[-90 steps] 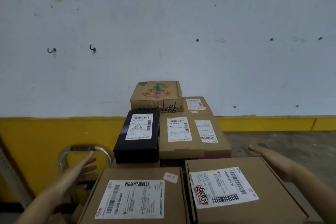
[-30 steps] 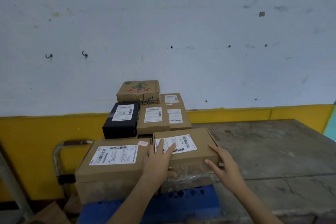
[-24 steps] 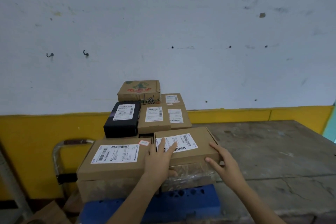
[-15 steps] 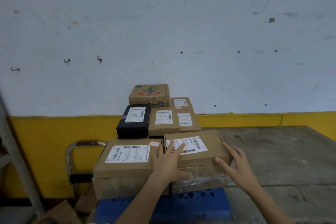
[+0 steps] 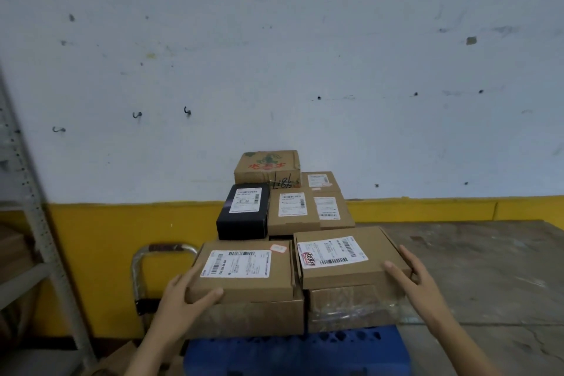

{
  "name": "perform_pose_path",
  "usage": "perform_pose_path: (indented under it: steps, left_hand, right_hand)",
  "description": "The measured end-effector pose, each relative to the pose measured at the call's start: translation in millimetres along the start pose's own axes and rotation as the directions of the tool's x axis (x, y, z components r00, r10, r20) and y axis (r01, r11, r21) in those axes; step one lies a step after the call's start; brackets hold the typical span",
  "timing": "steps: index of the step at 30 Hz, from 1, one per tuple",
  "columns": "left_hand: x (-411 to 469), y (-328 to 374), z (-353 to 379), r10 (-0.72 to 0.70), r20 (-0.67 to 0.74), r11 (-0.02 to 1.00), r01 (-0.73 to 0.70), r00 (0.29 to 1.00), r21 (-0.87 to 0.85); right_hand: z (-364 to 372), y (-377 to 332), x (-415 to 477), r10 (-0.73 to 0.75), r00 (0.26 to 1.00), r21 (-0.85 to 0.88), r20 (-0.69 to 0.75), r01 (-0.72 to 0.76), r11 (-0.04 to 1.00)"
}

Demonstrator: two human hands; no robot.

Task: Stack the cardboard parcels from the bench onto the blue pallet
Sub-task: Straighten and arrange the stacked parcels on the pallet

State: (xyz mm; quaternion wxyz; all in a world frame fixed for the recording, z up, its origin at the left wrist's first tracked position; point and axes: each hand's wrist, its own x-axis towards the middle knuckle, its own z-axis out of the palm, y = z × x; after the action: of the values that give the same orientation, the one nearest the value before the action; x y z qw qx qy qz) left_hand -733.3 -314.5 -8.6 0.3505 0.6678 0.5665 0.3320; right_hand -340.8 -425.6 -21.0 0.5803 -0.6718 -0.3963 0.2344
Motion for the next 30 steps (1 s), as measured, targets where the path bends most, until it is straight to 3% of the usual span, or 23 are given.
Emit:
perform_pose_path:
  steps: [2,8,17,21,24,25,27,30]
  left_hand:
    - [-2.4,-3.3,5.3,-0.010,0.077,1.000,0.012,0.997,-0.020]
    - [-4.4,-3.9,21.8,-0.023,-0.036,0.998,0.025,0.999,0.061]
    - [-3.1,-4.8,27.8,0.038,-0.060,0.992,-0.030,0.997,0.126]
    - [0.1,-8.1,27.0,0.024,-0.065,0.998,-0.020,0.998,0.059]
    - [-2.1,-6.9,23.3,-0.010,-0.165,0.999,0.004,0.986,-0.037]
    - [-3.0,-5.5,22.2,0.009,-0.218,1.000,-0.011,0.976,-0.010]
    - [-6.3,0.1,24.4,0.127,-0.288,0.977,-0.070,0.949,0.200]
    - [-12.4,18.5,46.0,0.372,-0.165,0.797,-0.223,0.914,0.561]
  right_hand:
    - [2.3,0.9,-1.0,0.004,1.000,0.007,-0.004,-0.004,1.000]
    - [7.2,-0.9,-3.3,-0.014,1.000,0.012,-0.008,0.014,1.000]
    - [8.8,0.5,-2.8,-0.043,0.999,0.026,-0.021,0.044,0.999]
    - [5.1,1.3,-3.0,-0.038,0.999,0.071,-0.029,0.040,0.997]
    - [4.7,2.8,-7.0,-0.008,0.994,0.118,-0.110,0.021,0.993]
    - [5.2,3.9,-10.7,-0.042,0.986,0.041,-0.161,0.050,0.998]
    - [6.2,4.4,-19.9,-0.232,0.949,-0.267,-0.215,0.172,0.948]
    - [17.3,0.5,-27.9,-0.595,0.803,-0.674,-0.034,0.421,0.607]
